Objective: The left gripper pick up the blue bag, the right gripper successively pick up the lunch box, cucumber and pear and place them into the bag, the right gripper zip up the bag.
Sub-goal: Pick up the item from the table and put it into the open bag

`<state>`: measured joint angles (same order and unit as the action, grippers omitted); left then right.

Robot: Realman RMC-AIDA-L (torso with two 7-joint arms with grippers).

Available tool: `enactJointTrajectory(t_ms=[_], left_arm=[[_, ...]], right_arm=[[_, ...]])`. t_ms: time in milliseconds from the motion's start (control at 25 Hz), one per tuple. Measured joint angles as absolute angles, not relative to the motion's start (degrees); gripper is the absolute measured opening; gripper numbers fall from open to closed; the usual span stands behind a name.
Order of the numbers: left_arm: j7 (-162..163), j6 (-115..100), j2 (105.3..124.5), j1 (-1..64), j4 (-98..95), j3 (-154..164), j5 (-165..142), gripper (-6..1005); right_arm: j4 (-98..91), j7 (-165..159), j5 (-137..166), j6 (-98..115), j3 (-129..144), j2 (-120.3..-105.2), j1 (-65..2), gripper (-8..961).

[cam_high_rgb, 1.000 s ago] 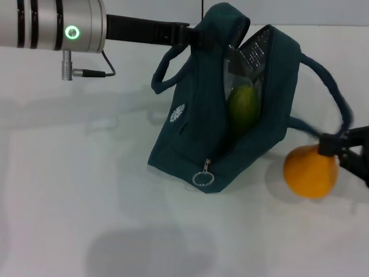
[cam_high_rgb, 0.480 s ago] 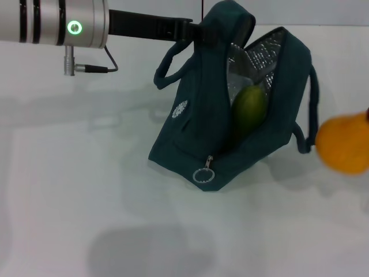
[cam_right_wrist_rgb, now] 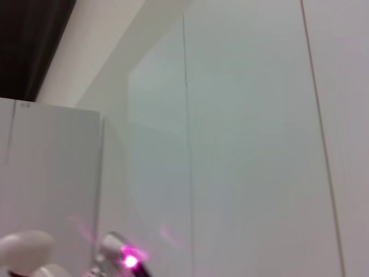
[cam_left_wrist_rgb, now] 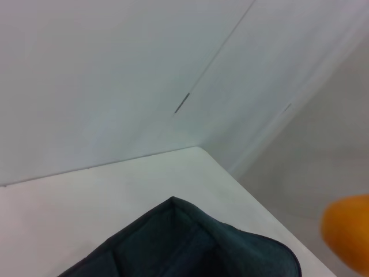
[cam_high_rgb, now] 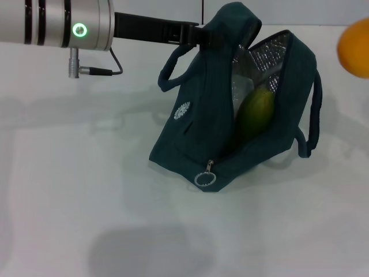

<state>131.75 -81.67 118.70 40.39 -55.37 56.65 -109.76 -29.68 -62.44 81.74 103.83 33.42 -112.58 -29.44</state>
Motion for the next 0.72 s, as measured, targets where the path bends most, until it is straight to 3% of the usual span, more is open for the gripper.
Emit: enactJointTrajectory(t_ms=[400, 720], left_arm=[[131.44, -81.93, 118.48, 40.13, -55.37, 56.63, -109.82, 56], [131.41, -81.91, 119.03, 39.99, -55.37, 56.69, -109.78, 56]], right_arm=[[-29.91, -59.70, 82.20, 92.94, 37.42, -114.96, -35.14, 59], [-29.83, -59.22, 82.17, 89.13, 42.04, -115.12, -37.86, 65]])
